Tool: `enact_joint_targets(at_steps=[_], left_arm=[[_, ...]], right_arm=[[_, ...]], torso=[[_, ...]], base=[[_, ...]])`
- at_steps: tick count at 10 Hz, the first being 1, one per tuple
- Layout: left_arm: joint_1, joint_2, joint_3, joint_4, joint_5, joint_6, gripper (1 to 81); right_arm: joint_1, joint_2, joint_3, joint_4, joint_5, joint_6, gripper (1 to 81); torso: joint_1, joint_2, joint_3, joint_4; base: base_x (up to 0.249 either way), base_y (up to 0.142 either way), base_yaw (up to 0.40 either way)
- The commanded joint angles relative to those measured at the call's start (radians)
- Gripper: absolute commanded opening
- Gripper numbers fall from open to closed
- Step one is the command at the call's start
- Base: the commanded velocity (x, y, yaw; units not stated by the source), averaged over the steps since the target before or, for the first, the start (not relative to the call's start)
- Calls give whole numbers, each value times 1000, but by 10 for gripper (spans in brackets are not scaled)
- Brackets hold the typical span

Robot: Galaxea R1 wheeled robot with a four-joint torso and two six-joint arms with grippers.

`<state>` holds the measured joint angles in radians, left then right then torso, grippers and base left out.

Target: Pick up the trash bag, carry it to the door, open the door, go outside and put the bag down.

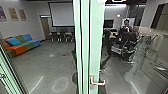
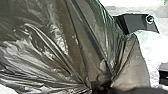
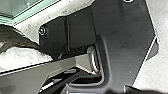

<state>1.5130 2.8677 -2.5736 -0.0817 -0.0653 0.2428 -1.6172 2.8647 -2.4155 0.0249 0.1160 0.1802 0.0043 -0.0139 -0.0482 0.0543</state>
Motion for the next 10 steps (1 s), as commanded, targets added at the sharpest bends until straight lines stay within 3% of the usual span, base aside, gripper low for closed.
enact_joint_targets(at_steps=[1,6,10], left_arm=[[-46,-11,-2,11,55,9,10],[-46,-8,-3,13,55,9,10],[-47,-5,-17,10,55,6,10]], right_arm=[[33,-6,10,-10,-52,-2,811],[33,-5,10,-11,-52,-2,811],[33,-3,7,-11,-52,-2,811]], torso=[[0,0,0,0],[0,0,0,0],[0,0,0,0]], base=[[0,0,195],[0,0,164],[0,0,0]])
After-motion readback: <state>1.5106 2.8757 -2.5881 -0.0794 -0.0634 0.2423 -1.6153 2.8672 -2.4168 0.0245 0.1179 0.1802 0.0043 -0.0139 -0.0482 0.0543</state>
